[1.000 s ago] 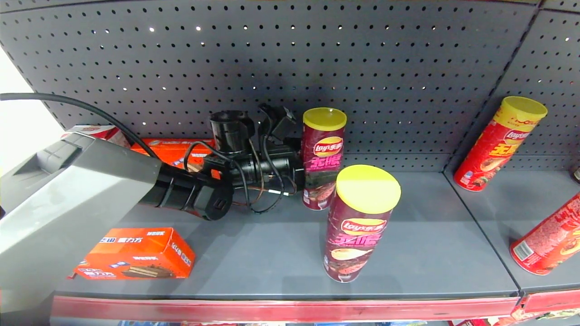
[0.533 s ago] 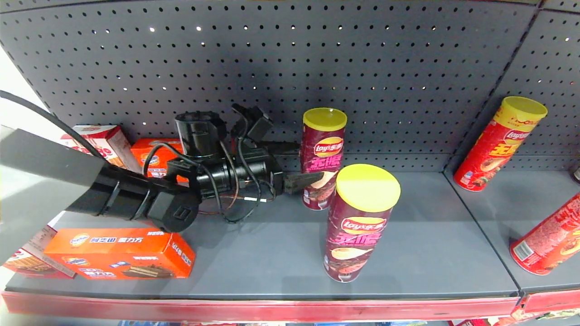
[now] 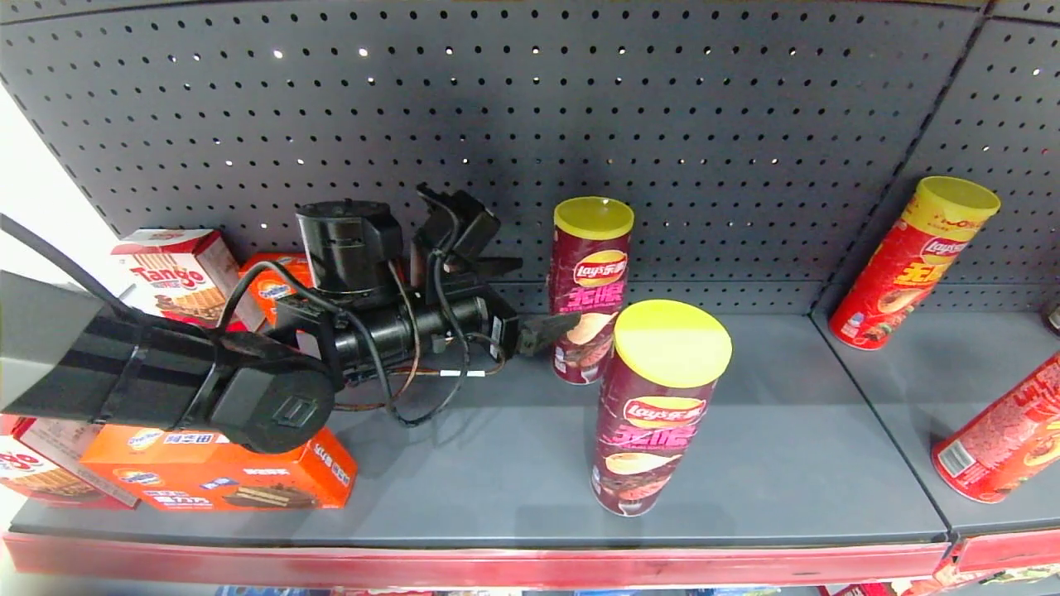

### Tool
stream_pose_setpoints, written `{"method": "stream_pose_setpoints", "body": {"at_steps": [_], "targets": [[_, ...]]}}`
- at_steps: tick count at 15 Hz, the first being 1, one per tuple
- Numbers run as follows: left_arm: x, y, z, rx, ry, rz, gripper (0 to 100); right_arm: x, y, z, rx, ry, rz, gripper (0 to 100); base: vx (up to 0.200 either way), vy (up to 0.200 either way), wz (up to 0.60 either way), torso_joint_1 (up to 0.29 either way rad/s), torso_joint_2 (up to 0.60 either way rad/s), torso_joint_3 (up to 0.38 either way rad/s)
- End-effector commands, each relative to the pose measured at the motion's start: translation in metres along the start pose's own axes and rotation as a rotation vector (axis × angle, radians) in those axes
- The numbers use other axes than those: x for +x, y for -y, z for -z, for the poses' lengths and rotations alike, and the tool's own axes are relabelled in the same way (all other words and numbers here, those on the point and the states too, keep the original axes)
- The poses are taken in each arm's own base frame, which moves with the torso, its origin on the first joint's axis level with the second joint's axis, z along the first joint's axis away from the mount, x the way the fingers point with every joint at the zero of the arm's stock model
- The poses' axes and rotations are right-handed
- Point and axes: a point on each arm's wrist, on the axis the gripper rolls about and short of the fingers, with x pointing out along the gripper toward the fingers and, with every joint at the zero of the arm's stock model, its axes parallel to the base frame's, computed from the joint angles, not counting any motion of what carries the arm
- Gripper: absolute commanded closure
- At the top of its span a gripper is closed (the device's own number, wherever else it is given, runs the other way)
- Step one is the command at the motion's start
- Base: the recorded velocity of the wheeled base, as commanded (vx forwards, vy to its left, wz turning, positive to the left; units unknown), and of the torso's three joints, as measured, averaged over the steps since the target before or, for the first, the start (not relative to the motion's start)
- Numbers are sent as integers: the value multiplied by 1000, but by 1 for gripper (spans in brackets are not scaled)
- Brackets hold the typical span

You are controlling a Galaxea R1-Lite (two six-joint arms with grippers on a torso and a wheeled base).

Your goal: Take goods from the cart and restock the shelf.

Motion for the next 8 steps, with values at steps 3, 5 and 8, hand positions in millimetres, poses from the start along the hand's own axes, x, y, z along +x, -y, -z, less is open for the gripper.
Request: {"method": "stream_pose_setpoints", "body": {"at_steps": [3,5,8], "targets": [[-8,1,-9,17,-18,-54,0,0,0,0,1,-1,-1,0,0,0,0,0,0,0],[-5,4,-8,17,-27,-80,0,0,0,0,0,-1,-1,0,0,0,0,0,0,0],[2,5,-1,11,-49,-94,0,0,0,0,0,-1,-1,0,0,0,0,0,0,0]]}}
